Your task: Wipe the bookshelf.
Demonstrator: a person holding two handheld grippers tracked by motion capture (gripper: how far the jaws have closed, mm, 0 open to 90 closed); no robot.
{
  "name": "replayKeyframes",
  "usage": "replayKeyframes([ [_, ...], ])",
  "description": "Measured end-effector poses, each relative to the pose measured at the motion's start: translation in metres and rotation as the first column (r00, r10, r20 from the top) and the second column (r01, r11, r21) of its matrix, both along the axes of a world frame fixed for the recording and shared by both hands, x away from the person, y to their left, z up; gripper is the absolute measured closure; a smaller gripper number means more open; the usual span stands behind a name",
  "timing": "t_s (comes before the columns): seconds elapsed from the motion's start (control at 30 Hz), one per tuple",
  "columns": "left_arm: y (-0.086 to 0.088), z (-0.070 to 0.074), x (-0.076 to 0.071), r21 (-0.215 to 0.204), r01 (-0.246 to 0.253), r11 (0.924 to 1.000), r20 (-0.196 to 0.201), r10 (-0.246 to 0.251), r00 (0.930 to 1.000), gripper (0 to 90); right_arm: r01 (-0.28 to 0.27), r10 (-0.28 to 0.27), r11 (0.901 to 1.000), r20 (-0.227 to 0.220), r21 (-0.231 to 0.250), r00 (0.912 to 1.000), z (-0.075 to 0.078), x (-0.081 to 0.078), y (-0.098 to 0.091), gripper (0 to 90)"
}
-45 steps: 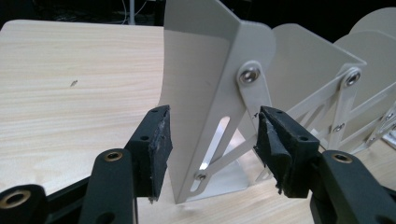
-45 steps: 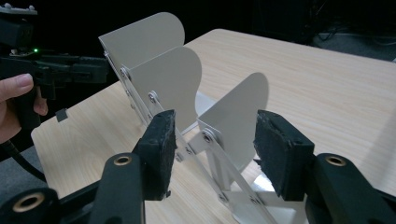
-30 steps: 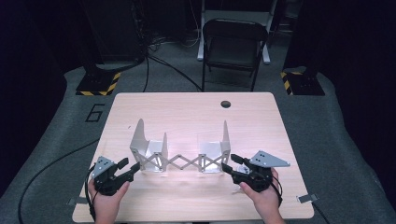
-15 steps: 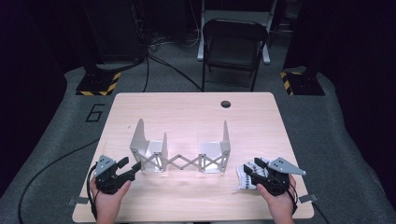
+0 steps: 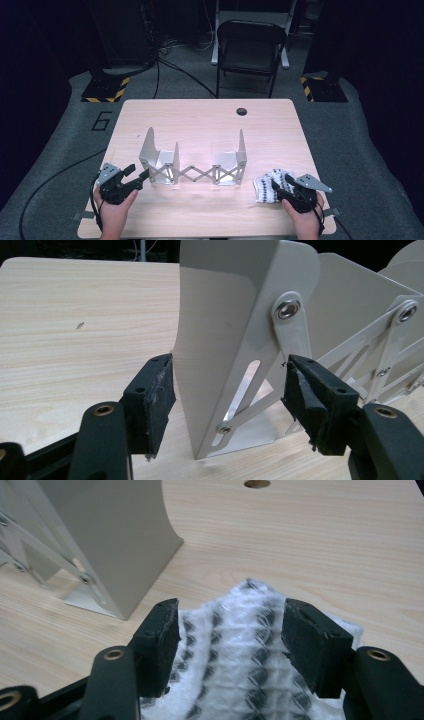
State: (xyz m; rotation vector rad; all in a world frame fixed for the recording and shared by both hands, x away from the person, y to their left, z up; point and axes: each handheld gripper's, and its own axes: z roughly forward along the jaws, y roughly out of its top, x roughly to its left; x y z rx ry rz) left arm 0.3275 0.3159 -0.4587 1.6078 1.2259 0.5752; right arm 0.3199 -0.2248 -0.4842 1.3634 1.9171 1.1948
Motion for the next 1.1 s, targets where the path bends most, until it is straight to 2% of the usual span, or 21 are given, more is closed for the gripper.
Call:
replayKeyframes([
  [0.1, -0.002, -0.001, 0.002, 0.006, 0.004, 1.0000, 0.003, -0.004, 1.0000, 36.9, 0.025, -0.025, 0.9996, -0.017, -0.011, 0.9995, -0.006, 0.001, -0.006, 36.9],
  [0.2, -0.004, -0.001, 0.003, 0.016, 0.006, 0.9999, 0.003, -0.006, 1.0000, 36.9, 0.026, -0.026, 0.9996, -0.038, -0.011, 0.9989, -0.011, 0.002, -0.007, 35.4],
  [0.23, -0.004, -0.001, 0.003, 0.020, 0.007, 0.9998, 0.005, -0.007, 1.0000, 36.9, 0.022, -0.024, 0.9994, -0.069, -0.027, 0.9973, -0.016, 0.004, -0.005, 34.8],
  [0.3, -0.004, -0.002, 0.003, 0.021, 0.003, 0.9998, 0.008, -0.003, 1.0000, 36.9, 0.021, -0.024, 0.9989, -0.093, -0.041, 0.9954, -0.021, 0.007, -0.004, 34.7],
  [0.37, -0.004, -0.002, 0.003, 0.020, 0.001, 0.9998, 0.009, -0.002, 1.0000, 36.9, 0.019, -0.025, 0.9982, -0.098, -0.057, 0.9949, -0.024, 0.009, -0.002, 34.7],
  [0.47, -0.004, -0.003, 0.003, 0.028, 0.008, 0.9996, 0.005, -0.008, 1.0000, 36.9, -0.001, -0.012, 0.9954, -0.138, -0.096, 0.9904, -0.032, 0.018, 0.002, 35.4],
  [0.57, -0.005, -0.004, 0.003, 0.031, 0.004, 0.9995, 0.009, -0.004, 1.0000, 36.9, 0.001, -0.017, 0.9947, -0.149, -0.103, 0.9886, -0.035, 0.020, 0.003, 35.8],
  [0.67, -0.005, -0.005, 0.004, 0.039, 0.011, 0.9992, 0.000, -0.011, 0.9999, 36.9, -0.005, -0.010, 0.9951, -0.160, -0.099, 0.9870, -0.036, 0.022, 0.002, 41.4],
  [0.7, -0.005, -0.005, 0.004, 0.041, 0.010, 0.9991, 0.000, -0.010, 1.0000, 36.9, 0.000, -0.015, 0.9957, -0.166, -0.093, 0.9860, -0.036, 0.022, 0.002, 46.8],
  [0.73, -0.005, -0.005, 0.004, 0.041, 0.010, 0.9991, 0.000, -0.010, 1.0000, 36.9, 0.000, -0.015, 0.9957, -0.166, -0.093, 0.9860, -0.036, 0.022, 0.002, 46.8],
  [0.77, -0.005, -0.005, 0.004, 0.041, 0.010, 0.9991, 0.001, -0.010, 1.0000, 36.9, -0.009, -0.005, 0.9970, -0.179, -0.077, 0.9838, -0.034, 0.022, 0.000, 55.6],
  [0.8, -0.005, -0.005, 0.004, 0.042, 0.010, 0.9991, 0.001, -0.010, 1.0000, 36.9, -0.006, -0.005, 0.9980, -0.176, -0.062, 0.9844, -0.034, 0.023, -0.001, 60.0],
  [0.83, -0.005, -0.005, 0.004, 0.042, 0.010, 0.9991, 0.001, -0.010, 1.0000, 36.9, -0.006, -0.005, 0.9980, -0.176, -0.062, 0.9844, -0.034, 0.023, -0.001, 60.0],
  [0.87, -0.005, -0.005, 0.004, 0.043, 0.009, 0.9990, 0.002, -0.009, 1.0000, 36.9, -0.005, -0.002, 0.9992, -0.180, -0.040, 0.9837, -0.034, 0.023, -0.003, 65.1],
  [0.9, -0.005, -0.005, 0.005, 0.042, 0.009, 0.9991, 0.003, -0.009, 1.0000, 36.9, -0.006, 0.010, 0.9997, -0.198, 0.023, 0.9802, -0.033, 0.025, -0.007, 71.6],
  [0.93, -0.005, -0.005, 0.005, 0.042, 0.009, 0.9991, 0.003, -0.009, 1.0000, 36.9, -0.006, 0.010, 0.9997, -0.198, 0.023, 0.9802, -0.033, 0.025, -0.007, 71.6],
  [0.97, -0.006, -0.006, 0.005, 0.049, 0.013, 0.9987, -0.004, -0.013, 0.9999, 36.9, 0.000, 0.015, 0.9973, -0.210, 0.073, 0.9777, -0.032, 0.028, -0.009, 73.5],
  [1.03, -0.006, -0.006, 0.005, 0.056, 0.009, 0.9984, 0.000, -0.009, 1.0000, 37.1, 0.001, 0.017, 0.9967, -0.214, 0.081, 0.9767, -0.032, 0.029, -0.009, 74.0],
  [1.1, -0.008, -0.008, 0.007, 0.066, 0.016, 0.9977, -0.008, -0.016, 0.9998, 37.1, -0.010, 0.038, 0.9919, -0.222, 0.126, 0.9742, -0.030, 0.032, -0.005, 74.8],
])
